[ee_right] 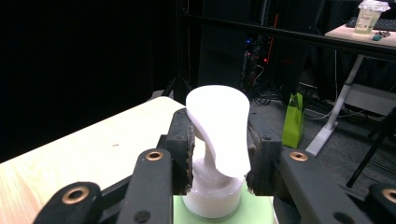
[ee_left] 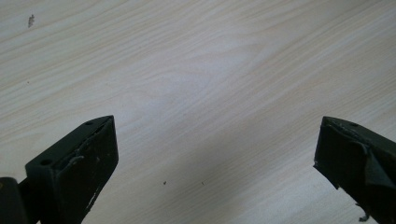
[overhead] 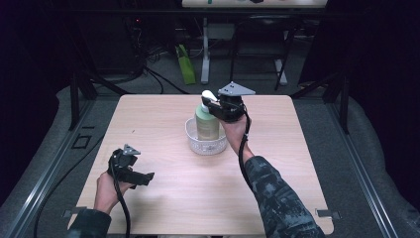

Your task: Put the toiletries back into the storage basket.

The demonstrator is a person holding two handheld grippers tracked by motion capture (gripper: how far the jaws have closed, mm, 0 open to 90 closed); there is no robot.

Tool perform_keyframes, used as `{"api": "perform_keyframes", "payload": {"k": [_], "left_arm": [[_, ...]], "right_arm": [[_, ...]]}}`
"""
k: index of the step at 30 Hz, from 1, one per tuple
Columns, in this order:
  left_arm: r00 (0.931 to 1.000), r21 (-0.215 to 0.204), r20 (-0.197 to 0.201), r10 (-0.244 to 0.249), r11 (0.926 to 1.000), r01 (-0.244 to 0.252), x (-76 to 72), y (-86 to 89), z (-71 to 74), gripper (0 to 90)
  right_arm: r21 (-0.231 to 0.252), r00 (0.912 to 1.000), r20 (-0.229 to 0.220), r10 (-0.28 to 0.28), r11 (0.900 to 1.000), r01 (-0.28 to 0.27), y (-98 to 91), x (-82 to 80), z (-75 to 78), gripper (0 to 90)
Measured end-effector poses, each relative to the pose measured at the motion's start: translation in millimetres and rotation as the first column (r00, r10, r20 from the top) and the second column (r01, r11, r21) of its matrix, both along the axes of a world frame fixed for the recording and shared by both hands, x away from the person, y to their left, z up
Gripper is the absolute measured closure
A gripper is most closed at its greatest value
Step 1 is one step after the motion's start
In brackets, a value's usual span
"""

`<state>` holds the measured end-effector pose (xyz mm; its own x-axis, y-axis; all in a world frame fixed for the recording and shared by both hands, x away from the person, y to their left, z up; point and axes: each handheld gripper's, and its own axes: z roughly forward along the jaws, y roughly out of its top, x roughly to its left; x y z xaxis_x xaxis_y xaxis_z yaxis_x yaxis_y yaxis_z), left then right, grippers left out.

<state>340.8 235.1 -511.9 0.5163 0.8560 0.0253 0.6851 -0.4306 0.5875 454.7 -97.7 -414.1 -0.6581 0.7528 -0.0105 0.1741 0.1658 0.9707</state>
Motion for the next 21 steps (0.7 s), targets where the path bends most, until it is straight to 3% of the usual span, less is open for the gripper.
{"api": "perform_keyframes", "payload": {"k": [21], "left_arm": [[1.0, 0.004, 0.0, 0.002, 1.0, -0.002, -0.3, -1.0, -0.1, 0.0]], "right_arm": [[0.008, 1.0, -0.007, -0.003, 1.0, 0.003, -3.9, 0.2, -0.2, 67.3]]}}
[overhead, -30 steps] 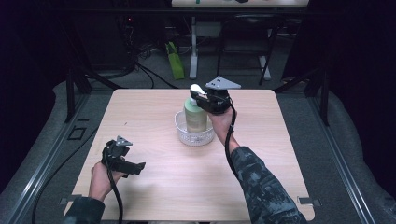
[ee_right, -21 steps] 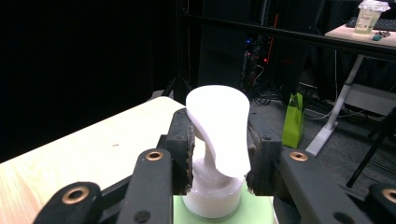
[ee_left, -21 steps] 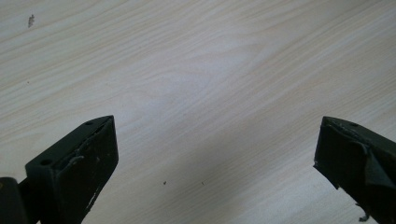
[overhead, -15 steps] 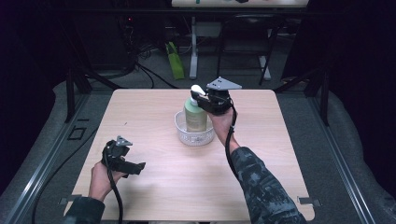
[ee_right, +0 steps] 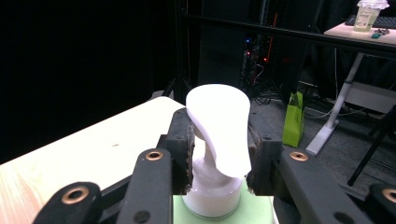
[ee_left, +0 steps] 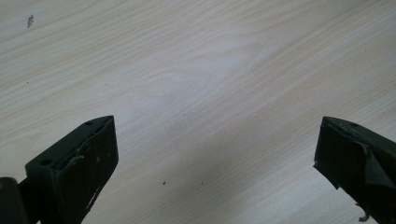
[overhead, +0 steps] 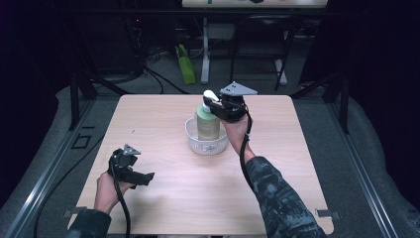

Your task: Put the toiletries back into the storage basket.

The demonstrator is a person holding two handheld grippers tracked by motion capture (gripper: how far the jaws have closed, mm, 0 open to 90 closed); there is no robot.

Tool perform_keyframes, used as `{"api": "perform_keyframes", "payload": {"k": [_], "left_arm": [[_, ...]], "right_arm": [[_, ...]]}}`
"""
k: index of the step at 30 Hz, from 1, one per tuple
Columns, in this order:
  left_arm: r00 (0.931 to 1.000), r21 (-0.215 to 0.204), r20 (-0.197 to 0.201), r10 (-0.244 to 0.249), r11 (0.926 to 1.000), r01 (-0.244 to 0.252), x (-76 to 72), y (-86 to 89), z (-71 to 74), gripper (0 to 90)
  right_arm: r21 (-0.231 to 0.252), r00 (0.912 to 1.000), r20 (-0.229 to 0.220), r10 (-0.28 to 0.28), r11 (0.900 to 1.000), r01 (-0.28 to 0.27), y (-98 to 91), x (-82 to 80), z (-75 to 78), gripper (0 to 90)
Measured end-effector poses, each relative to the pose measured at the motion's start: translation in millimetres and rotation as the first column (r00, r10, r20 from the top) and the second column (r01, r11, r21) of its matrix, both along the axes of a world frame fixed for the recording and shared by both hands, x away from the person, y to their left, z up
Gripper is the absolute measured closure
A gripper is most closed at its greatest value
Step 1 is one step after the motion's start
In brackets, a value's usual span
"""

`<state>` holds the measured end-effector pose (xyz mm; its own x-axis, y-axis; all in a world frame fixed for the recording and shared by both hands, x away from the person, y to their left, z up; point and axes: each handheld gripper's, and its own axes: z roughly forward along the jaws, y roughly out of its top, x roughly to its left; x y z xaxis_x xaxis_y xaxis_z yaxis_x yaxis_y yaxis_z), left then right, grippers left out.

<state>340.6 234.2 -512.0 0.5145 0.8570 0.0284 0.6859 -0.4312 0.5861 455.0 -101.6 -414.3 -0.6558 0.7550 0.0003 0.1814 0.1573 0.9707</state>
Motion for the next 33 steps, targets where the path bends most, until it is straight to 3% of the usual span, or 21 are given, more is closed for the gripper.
{"api": "perform_keyframes", "payload": {"k": [12, 18, 20, 21, 23, 33], "left_arm": [[1.0, 0.002, 0.003, 0.002, 1.0, -0.003, 0.0, -0.2, -0.1, 0.0], [1.0, -0.001, 0.001, -0.003, 1.0, 0.003, 0.3, 0.3, 0.1, 0.0], [1.0, 0.001, 0.002, 0.0, 1.0, 0.0, 0.1, 0.1, 0.1, 0.0], [1.0, 0.003, 0.007, 0.002, 1.0, -0.002, -0.1, -0.2, 0.2, 0.0], [1.0, -0.001, 0.002, -0.003, 1.0, 0.003, -0.1, -0.2, 0.5, 0.0], [1.0, 0.0, -0.003, -0.008, 1.0, 0.008, 0.2, -0.5, 0.1, 0.0]], "right_arm": [[-0.031, 0.9998, 0.019, -0.009, 0.9995, 0.01, 4.9, -2.1, 1.7, 65.8], [-0.01, 0.9998, 0.019, -0.007, 0.9999, 0.008, 3.6, -3.4, 4.3, 61.1], [0.002, 0.9997, 0.023, -0.006, 1.0, 0.006, 2.8, -5.0, 8.1, 55.8], [0.005, 0.9996, 0.019, -0.022, 0.9998, 0.022, 3.0, -7.4, 12.8, 47.2], [0.006, 0.9996, 0.012, -0.025, 0.9997, 0.025, 2.5, -9.1, 16.5, 40.8], [-0.012, 0.9985, -0.052, -0.018, 0.9998, 0.017, -9.5, -17.5, 23.9, 18.1]]}}
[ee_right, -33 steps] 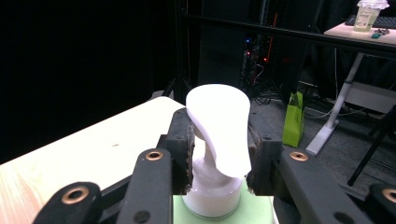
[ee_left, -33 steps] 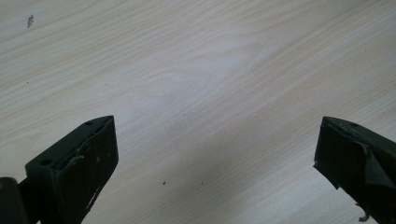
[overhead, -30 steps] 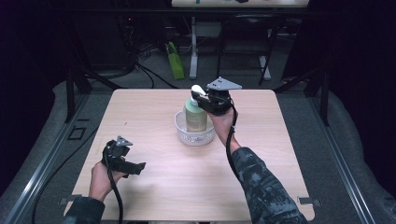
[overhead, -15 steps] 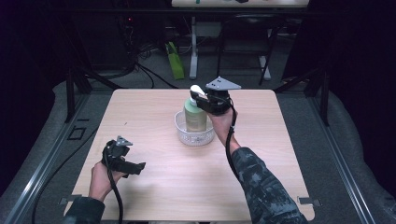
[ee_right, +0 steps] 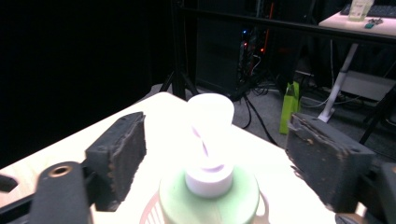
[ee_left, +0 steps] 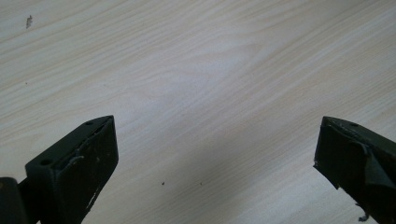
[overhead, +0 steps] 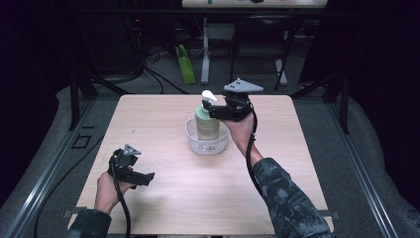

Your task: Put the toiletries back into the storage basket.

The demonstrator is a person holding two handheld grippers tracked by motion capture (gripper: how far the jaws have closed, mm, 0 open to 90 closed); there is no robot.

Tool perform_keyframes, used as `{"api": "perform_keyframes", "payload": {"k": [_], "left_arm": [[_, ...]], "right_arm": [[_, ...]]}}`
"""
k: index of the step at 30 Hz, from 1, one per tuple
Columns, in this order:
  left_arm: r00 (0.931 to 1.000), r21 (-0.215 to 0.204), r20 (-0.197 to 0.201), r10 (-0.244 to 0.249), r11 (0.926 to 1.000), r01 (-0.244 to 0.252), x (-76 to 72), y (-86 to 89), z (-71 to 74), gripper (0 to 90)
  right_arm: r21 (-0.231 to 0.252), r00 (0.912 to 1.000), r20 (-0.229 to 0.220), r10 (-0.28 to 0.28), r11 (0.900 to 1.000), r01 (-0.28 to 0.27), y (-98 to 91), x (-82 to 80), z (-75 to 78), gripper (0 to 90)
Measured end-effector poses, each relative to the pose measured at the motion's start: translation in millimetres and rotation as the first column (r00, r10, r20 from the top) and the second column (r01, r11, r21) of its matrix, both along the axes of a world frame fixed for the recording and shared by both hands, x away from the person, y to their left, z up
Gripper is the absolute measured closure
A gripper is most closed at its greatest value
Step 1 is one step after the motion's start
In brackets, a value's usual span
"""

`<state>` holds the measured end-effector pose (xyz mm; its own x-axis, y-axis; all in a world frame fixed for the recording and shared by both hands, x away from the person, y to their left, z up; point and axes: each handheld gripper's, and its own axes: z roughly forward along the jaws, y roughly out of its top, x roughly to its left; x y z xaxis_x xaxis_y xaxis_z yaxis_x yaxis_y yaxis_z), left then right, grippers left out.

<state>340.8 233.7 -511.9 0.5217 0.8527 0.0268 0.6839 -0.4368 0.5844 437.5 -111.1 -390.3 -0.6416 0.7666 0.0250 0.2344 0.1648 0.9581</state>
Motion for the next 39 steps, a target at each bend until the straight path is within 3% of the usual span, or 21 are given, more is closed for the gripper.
{"api": "perform_keyframes", "payload": {"k": [19, 34, 39], "left_arm": [[1.0, 0.005, 0.002, 0.001, 1.0, -0.001, -0.5, 0.0, 0.2, 0.0], [1.0, 0.003, 0.0, 0.004, 1.0, -0.004, -1.4, -0.2, -0.2, 0.0], [1.0, 0.006, 0.0, 0.002, 1.0, -0.002, -2.0, 0.1, 0.2, 0.0]], "right_arm": [[-0.067, 0.9947, -0.082, 0.062, 0.9955, -0.068, -31.0, -36.8, 1.7, 5.0], [-0.12, 0.9881, -0.152, 0.023, 0.992, -0.041, -66.5, -72.5, -15.1, 3.5], [-0.124, 0.9834, -0.182, -0.002, 0.992, -0.021, -79.8, -87.1, -27.4, 3.5]]}}
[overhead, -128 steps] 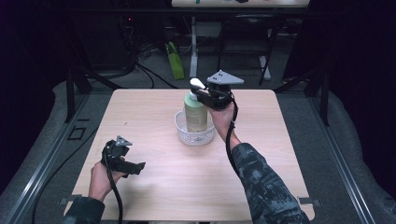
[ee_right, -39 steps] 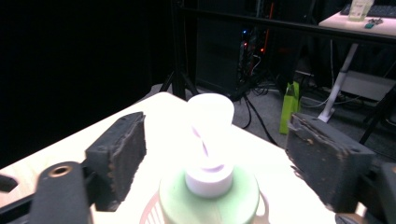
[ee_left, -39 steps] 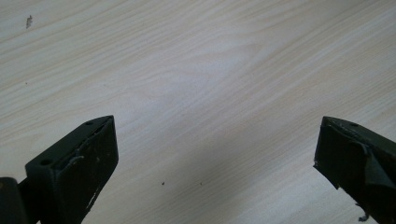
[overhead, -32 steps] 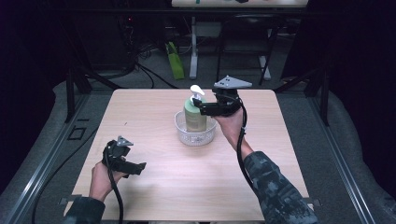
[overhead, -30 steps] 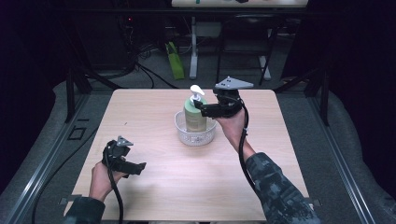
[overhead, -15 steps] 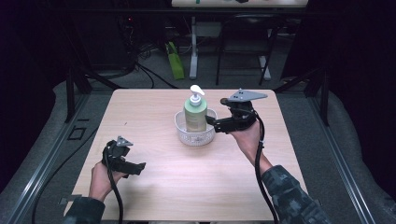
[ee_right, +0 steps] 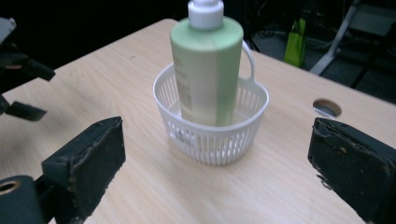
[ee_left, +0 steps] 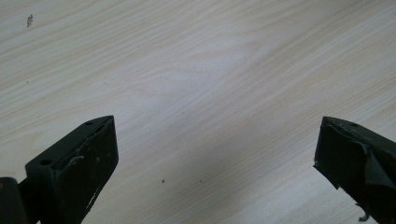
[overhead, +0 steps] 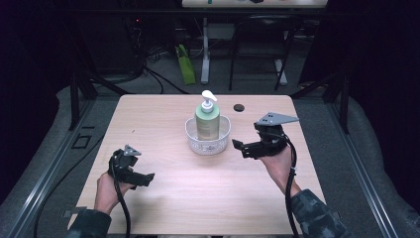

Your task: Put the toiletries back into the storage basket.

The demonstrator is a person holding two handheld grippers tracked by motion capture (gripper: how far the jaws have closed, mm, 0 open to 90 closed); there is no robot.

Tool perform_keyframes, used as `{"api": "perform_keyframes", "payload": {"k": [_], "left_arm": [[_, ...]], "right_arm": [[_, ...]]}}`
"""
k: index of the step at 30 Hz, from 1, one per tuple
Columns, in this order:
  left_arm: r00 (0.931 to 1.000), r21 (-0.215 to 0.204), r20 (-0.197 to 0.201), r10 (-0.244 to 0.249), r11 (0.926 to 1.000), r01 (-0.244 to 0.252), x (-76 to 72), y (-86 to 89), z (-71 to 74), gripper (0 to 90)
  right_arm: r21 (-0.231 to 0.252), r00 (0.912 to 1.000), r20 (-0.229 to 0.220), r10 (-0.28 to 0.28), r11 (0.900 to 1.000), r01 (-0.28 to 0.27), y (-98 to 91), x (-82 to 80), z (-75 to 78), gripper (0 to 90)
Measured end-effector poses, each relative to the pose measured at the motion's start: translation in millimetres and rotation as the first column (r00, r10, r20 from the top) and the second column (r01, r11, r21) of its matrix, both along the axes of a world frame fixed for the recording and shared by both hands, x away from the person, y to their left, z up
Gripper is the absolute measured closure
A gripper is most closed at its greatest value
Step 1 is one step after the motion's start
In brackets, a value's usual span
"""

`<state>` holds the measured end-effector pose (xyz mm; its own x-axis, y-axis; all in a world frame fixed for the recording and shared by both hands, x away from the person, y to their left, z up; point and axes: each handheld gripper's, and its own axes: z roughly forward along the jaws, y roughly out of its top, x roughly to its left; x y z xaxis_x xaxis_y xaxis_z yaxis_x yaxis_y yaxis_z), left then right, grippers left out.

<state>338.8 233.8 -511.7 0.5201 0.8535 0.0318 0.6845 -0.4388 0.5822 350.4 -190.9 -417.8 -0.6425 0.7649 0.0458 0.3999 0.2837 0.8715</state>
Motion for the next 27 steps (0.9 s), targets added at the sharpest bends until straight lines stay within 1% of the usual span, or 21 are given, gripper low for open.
{"api": "perform_keyframes", "payload": {"k": [2, 3, 4, 7, 10, 11, 12, 15, 17, 19, 20, 21, 22, 24, 25, 26, 27], "left_arm": [[1.0, 0.002, 0.0, 0.0, 1.0, 0.0, -0.1, 0.2, 0.0, 0.0], [1.0, 0.002, 0.0, -0.001, 1.0, 0.001, 0.0, 0.1, -0.1, 0.0], [1.0, 0.002, 0.001, 0.0, 1.0, 0.0, -0.2, -0.3, -0.2, 0.0], [1.0, 0.003, 0.004, 0.003, 1.0, -0.003, -0.6, -0.5, -0.2, 0.0], [1.0, 0.001, 0.002, 0.001, 1.0, -0.001, -0.6, -0.2, -0.1, 0.0], [0.9999, 0.005, 0.008, 0.007, 1.0, -0.007, -0.7, -0.9, -0.7, 0.0], [1.0, 0.003, 0.001, 0.002, 1.0, -0.002, -0.6, -0.9, -0.6, 0.0], [1.0, 0.008, 0.0, -0.006, 1.0, 0.006, -0.4, -1.3, -0.1, 0.0], [1.0, 0.006, 0.005, -0.005, 1.0, 0.005, -0.1, -0.8, 0.2, 0.0], [1.0, 0.004, 0.003, -0.003, 1.0, 0.003, 0.2, -0.7, 0.3, 0.0], [1.0, 0.008, 0.001, -0.006, 0.9999, 0.006, 0.4, -0.4, 0.4, 0.0], [1.0, 0.01, 0.002, -0.007, 0.9999, 0.007, 0.6, -0.7, -0.2, 0.0], [1.0, 0.01, 0.002, -0.01, 0.9999, 0.01, 0.8, -0.9, -0.7, 0.0], [0.9999, 0.013, 0.001, -0.011, 0.9999, 0.011, 1.2, -0.5, -1.1, 0.0], [1.0, 0.011, 0.002, -0.007, 0.9999, 0.007, 1.3, 0.1, -1.7, 0.0], [1.0, 0.016, 0.001, -0.006, 0.9999, 0.006, 1.6, 0.9, -1.8, 0.0], [1.0, 0.014, -0.003, -0.006, 0.9999, 0.006, 1.9, 1.7, -2.1, 0.0]], "right_arm": [[-0.001, 0.9999, -0.012, -0.012, 0.9999, 0.012, -5.9, -6.0, -6.4, 3.6], [-0.003, 0.9992, -0.026, -0.029, 0.9996, 0.029, -11.7, -11.6, -12.9, 3.3], [-0.003, 0.9992, -0.026, -0.029, 0.9996, 0.029, -11.7, -11.6, -12.9, 3.3], [-0.009, 0.9976, -0.045, -0.053, 0.9986, 0.053, -19.3, -19.0, -22.6, 3.1], [-0.012, 0.9944, -0.069, -0.08, 0.9967, 0.08, -27.0, -28.1, -34.7, 3.0], [-0.014, 0.9932, -0.074, -0.09, 0.9959, 0.089, -29.1, -30.9, -38.6, 3.0], [-0.017, 0.9922, -0.079, -0.097, 0.9952, 0.096, -31.4, -33.3, -42.6, 3.0], [-0.031, 0.9885, -0.1, -0.113, 0.9934, 0.111, -36.5, -36.8, -51.0, 2.8], [-0.029, 0.9859, -0.115, -0.121, 0.9925, 0.118, -38.1, -38.9, -55.7, 2.9], [-0.042, 0.9827, -0.135, -0.127, 0.9917, 0.122, -37.2, -38.9, -60.1, 2.4], [-0.052, 0.9827, -0.137, -0.124, 0.9916, 0.118, -36.3, -38.4, -62.1, 2.2], [-0.077, 0.9817, -0.144, -0.125, 0.9904, 0.115, -33.7, -38.2, -65.1, 1.7], [-0.077, 0.9817, -0.144, -0.125, 0.9904, 0.115, -33.7, -38.2, -65.1, 1.7], [-0.102, 0.9834, -0.138, -0.118, 0.9893, 0.104, -31.3, -38.3, -67.0, 0.5], [-0.134, 0.9845, -0.131, -0.117, 0.986, 0.099, -29.3, -38.7, -69.1, 0.2], [-0.149, 0.9851, -0.131, -0.112, 0.9846, 0.092, -28.8, -38.7, -70.3, 0.0], [-0.149, 0.9851, -0.131, -0.112, 0.9846, 0.092, -28.8, -38.7, -70.3, 0.0]]}}
